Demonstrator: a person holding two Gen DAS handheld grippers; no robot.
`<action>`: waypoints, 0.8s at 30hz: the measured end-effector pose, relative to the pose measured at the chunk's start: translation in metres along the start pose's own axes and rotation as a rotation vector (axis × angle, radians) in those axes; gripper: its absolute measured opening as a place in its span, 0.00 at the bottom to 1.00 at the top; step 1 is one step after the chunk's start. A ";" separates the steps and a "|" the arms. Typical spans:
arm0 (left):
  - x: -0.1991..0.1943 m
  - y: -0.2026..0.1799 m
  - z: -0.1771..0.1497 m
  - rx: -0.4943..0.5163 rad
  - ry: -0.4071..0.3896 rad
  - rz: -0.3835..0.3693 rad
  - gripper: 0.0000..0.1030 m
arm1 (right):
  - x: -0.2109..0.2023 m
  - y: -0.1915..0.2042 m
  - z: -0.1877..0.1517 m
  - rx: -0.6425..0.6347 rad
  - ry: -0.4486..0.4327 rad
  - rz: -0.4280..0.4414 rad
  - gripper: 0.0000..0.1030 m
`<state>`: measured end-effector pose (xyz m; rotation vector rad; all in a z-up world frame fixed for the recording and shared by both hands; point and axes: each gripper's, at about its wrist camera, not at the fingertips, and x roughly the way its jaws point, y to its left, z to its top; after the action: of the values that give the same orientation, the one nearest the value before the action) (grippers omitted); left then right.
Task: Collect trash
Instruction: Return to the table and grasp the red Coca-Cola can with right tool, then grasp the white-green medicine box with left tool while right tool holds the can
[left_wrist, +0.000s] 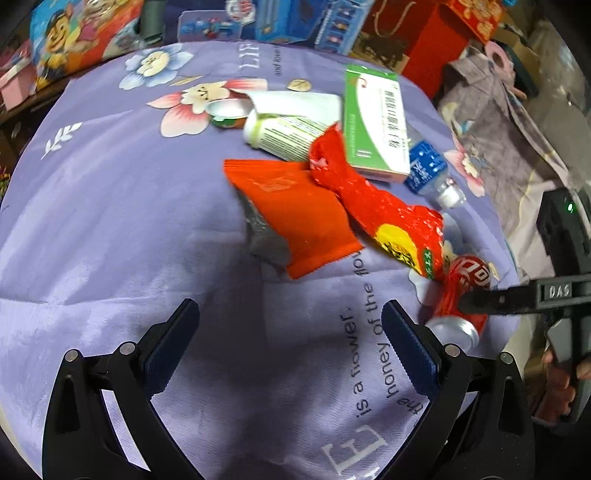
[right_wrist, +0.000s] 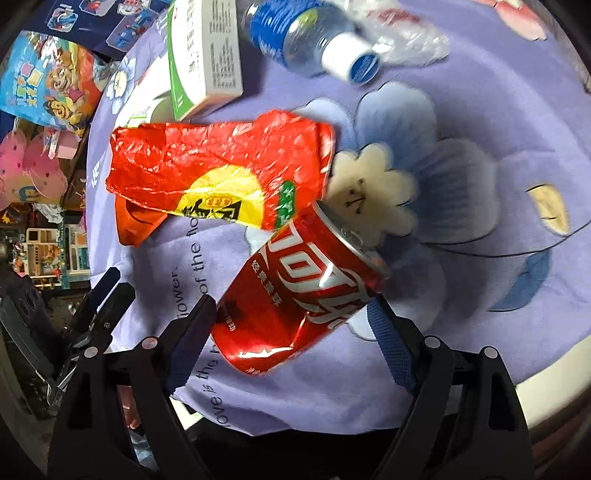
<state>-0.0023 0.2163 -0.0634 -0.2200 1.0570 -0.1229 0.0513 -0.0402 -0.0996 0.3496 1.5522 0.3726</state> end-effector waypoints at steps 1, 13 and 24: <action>0.000 0.001 0.001 -0.005 -0.001 -0.003 0.96 | 0.003 0.000 0.000 0.001 0.007 0.005 0.78; 0.000 -0.008 0.015 0.009 -0.002 0.005 0.96 | -0.022 0.016 0.009 -0.143 -0.138 -0.079 0.44; 0.003 -0.053 0.072 0.115 -0.062 0.027 0.96 | -0.082 -0.019 0.042 -0.115 -0.314 -0.117 0.44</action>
<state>0.0617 0.1728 -0.0193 -0.1050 0.9877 -0.1508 0.0942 -0.0928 -0.0348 0.2145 1.2322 0.2986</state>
